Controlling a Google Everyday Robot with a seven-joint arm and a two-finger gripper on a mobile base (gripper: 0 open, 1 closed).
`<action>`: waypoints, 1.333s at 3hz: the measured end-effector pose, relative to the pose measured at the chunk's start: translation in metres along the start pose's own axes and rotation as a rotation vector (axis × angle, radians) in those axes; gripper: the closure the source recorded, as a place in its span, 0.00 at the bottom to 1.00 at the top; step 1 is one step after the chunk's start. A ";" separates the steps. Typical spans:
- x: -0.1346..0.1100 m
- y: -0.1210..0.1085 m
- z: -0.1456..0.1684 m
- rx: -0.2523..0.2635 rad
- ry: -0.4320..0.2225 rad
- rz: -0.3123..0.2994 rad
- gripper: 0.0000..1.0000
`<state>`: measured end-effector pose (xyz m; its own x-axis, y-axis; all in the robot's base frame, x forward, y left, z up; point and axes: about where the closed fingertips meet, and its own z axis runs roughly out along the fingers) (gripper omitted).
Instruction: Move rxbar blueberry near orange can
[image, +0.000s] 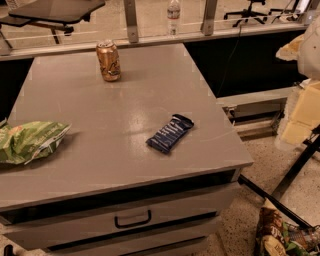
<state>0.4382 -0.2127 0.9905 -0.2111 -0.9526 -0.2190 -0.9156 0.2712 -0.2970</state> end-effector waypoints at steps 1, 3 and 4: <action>-0.003 -0.002 0.002 0.004 -0.008 -0.004 0.00; -0.072 -0.043 0.039 0.028 -0.159 -0.080 0.00; -0.117 -0.058 0.072 -0.007 -0.240 -0.127 0.00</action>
Offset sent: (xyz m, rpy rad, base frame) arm 0.0439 0.0321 -0.0081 0.0680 -0.0610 0.0715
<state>0.5405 -0.1071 0.9660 -0.0083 -0.9185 -0.3952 -0.9319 0.1504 -0.3300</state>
